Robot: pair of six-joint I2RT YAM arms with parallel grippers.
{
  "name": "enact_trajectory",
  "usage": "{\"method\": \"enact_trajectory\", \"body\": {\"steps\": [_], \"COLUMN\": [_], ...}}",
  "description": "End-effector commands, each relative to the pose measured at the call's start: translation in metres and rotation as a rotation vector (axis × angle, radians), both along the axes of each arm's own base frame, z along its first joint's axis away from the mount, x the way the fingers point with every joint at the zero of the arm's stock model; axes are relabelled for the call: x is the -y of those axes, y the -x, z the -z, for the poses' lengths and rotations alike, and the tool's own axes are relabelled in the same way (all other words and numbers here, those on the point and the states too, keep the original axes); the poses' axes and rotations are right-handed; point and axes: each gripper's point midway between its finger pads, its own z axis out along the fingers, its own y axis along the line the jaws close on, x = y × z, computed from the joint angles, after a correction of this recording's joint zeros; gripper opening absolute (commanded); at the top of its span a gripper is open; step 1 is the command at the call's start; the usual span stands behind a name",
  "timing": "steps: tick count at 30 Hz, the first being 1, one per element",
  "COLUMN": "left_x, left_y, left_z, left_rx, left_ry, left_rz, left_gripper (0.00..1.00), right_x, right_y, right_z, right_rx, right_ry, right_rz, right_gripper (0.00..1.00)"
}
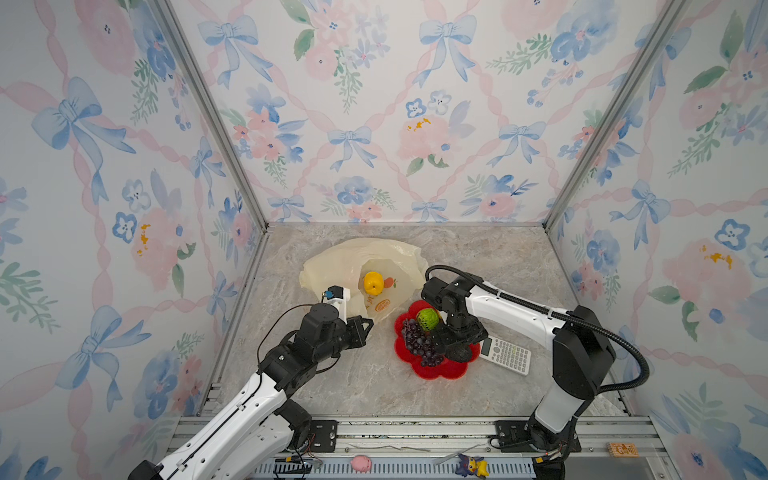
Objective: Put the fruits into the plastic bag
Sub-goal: 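Lower the right gripper onto the dark avocado nearest the robot and grasp it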
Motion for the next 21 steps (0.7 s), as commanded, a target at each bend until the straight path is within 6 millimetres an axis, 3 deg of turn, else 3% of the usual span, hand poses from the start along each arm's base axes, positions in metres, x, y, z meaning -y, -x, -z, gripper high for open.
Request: {"method": "enact_trajectory", "body": {"steps": [1, 21], "left_x": [0.001, -0.001], "left_y": [-0.002, 0.001], "left_z": [-0.007, -0.006], "left_rx": [0.019, 0.020], "left_ry": [0.013, 0.022], "left_rz": [0.008, -0.001], "left_gripper": [0.00, 0.00], "right_x": [0.001, 0.003], "right_y": [0.001, 0.004], "right_z": [0.011, 0.043], "right_rx": [-0.005, -0.038], "right_ry": [0.016, 0.081], "right_rz": [0.007, 0.027], "right_gripper": [0.96, 0.98]}}
